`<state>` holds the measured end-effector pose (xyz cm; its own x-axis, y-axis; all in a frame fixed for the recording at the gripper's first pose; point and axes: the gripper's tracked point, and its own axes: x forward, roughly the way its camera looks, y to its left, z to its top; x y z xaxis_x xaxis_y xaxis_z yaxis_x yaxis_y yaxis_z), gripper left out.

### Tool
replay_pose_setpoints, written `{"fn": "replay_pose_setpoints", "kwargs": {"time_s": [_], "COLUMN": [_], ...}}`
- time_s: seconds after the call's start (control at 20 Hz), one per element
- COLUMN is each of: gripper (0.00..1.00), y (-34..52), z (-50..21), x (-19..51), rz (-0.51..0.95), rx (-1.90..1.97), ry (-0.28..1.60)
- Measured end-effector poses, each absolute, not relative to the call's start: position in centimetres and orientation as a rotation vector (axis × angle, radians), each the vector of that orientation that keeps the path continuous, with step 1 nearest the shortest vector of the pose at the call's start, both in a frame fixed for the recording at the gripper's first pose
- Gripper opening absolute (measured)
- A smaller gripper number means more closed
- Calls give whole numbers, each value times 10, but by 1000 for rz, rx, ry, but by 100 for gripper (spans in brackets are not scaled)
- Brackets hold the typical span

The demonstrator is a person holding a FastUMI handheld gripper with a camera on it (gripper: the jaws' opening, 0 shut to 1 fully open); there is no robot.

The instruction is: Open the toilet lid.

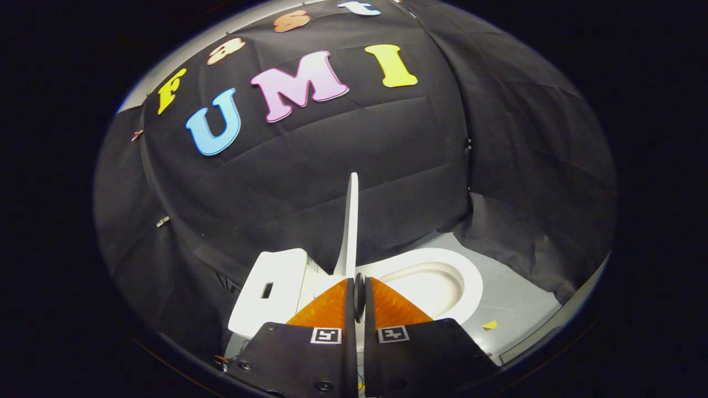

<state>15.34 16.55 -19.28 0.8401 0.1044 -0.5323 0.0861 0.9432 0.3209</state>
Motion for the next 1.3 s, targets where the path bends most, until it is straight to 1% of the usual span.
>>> {"fn": "replay_pose_setpoints", "kwargs": {"time_s": [0.15, 0.55, 0.95, 1.3], "gripper": [11, 12, 12, 12], "y": [194, 268, 341, 389], "z": [-182, -165, -166, -172], "x": [151, 144, 140, 133], "rz": [29, 75, 127, 150], "rx": [252, 73, -32, -108], "ry": [556, 513, 490, 474]}}
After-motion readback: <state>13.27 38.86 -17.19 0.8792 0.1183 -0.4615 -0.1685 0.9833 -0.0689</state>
